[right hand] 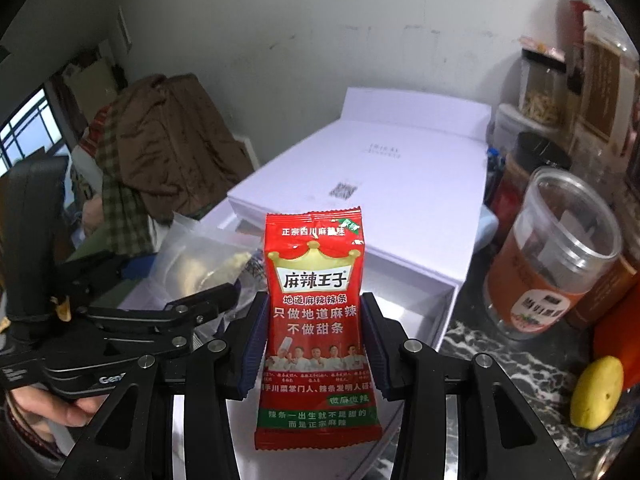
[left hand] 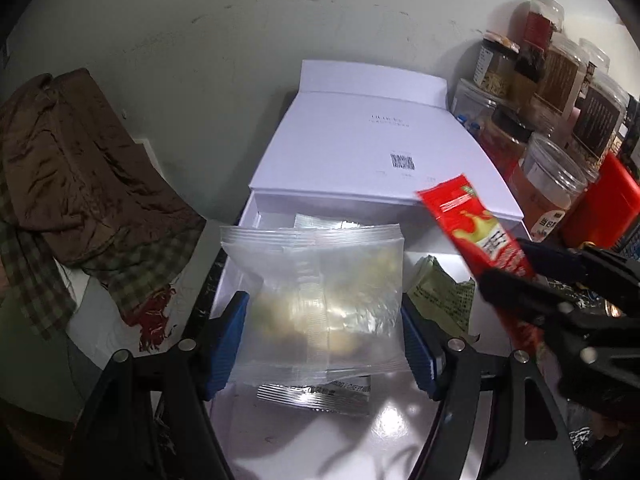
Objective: Organize soft objects
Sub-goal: 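Open right tool dropping red bag into box while left tool holds zip bag above it, then withdraw right tool from the box while left tool keeps holding the zip bag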
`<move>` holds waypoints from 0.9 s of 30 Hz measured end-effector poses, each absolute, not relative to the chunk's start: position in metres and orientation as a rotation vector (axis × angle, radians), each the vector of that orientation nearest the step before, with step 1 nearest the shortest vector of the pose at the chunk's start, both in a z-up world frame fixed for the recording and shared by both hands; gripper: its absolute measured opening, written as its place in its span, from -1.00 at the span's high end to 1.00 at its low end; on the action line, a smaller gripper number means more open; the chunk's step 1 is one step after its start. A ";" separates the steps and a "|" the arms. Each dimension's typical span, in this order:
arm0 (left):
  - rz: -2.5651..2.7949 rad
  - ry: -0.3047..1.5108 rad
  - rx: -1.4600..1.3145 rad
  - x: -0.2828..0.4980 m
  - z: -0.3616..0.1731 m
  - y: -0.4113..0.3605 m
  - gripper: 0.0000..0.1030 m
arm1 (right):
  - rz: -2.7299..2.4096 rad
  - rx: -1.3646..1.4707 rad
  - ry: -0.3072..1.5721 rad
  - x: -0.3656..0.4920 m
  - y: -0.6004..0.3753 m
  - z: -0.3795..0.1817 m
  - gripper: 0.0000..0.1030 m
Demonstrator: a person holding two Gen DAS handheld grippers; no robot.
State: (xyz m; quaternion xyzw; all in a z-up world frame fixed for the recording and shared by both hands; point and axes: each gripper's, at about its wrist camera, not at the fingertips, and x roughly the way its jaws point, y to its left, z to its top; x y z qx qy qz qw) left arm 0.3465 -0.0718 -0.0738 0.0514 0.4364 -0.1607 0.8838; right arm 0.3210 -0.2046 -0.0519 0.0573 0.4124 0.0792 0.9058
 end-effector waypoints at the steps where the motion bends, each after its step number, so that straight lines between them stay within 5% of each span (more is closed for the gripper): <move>1: -0.332 0.925 0.112 0.348 -0.076 -0.073 -0.45 | 0.164 0.114 0.858 0.322 -0.203 -0.054 0.14; 12: -0.299 0.972 0.142 0.348 -0.084 -0.076 -0.45 | 0.151 0.136 0.914 0.328 -0.208 -0.065 0.03; 27: -0.286 0.826 0.169 0.303 -0.013 -0.081 -0.45 | 0.120 0.095 0.788 0.287 -0.208 -0.004 -0.08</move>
